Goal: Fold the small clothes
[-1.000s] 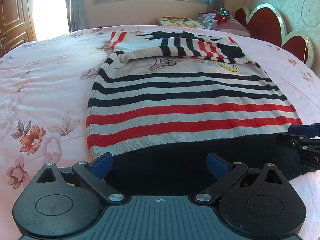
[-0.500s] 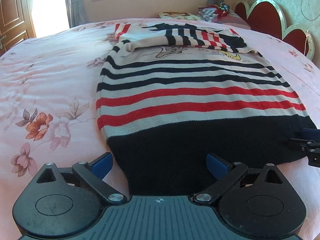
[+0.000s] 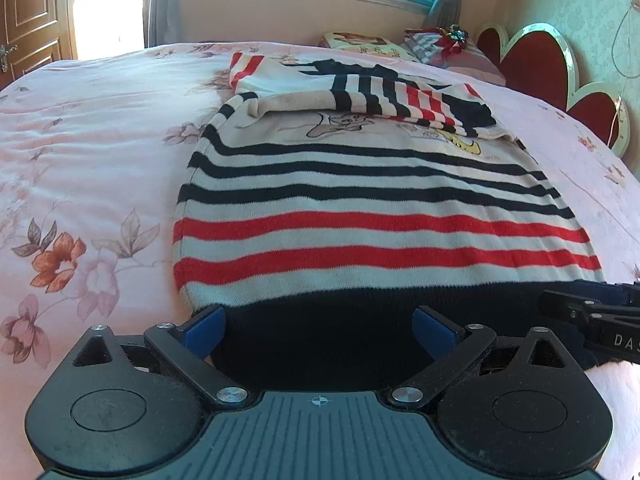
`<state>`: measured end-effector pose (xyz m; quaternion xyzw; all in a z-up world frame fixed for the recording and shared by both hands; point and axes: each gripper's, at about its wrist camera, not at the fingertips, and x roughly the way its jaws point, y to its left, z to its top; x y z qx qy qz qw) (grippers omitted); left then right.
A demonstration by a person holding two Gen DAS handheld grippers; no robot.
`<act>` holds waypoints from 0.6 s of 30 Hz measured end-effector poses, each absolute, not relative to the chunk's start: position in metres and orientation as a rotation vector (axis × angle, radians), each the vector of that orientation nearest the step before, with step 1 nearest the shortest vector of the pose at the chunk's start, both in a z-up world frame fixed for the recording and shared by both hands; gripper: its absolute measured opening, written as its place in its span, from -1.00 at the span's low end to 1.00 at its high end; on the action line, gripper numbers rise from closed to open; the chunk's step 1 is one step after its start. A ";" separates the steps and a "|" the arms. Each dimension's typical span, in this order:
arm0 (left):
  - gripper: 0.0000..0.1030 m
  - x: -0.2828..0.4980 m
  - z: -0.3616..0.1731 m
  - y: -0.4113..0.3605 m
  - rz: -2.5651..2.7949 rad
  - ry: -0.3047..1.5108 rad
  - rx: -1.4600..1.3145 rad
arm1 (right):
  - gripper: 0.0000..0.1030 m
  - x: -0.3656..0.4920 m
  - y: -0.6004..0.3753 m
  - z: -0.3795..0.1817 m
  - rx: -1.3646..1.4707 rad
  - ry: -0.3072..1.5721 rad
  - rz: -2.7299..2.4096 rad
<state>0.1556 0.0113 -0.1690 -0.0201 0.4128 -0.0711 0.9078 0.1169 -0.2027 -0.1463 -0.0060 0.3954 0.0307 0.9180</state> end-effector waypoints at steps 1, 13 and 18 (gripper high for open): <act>0.92 0.163 -0.170 0.008 -0.140 0.850 -0.034 | 0.01 0.120 -0.202 -0.147 -0.007 0.813 0.063; 0.92 0.222 -0.182 -0.017 -0.086 0.832 0.003 | 0.03 0.154 -0.211 -0.148 -0.010 0.821 0.043; 0.92 0.239 -0.181 -0.016 -0.065 0.824 -0.008 | 0.06 0.173 -0.208 -0.143 0.011 0.799 0.056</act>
